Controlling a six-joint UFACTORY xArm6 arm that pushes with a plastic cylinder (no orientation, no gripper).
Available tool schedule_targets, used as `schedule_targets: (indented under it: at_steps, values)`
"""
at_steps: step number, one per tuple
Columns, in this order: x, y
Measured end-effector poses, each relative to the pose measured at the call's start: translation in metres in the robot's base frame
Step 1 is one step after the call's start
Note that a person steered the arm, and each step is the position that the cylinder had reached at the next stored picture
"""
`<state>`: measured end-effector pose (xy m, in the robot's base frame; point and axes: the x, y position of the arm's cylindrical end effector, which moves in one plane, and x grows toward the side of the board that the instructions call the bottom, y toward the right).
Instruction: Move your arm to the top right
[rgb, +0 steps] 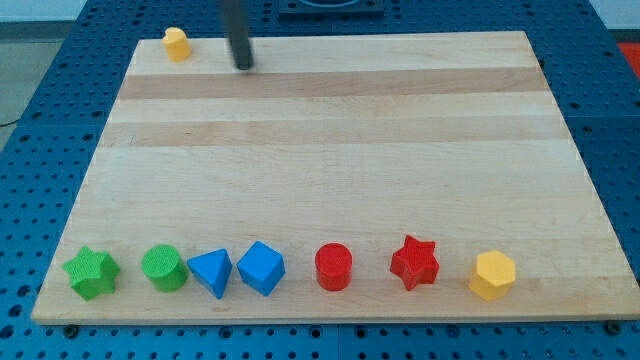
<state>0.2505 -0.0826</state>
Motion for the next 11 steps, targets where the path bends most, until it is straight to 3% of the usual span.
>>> schedule_targets:
  at_steps: [1, 3, 5, 7, 11]
  values:
    - [0.0, 0.076]
    - [0.0, 0.101]
    - [0.005, 0.187]
    - [0.008, 0.194]
    - [0.009, 0.27]
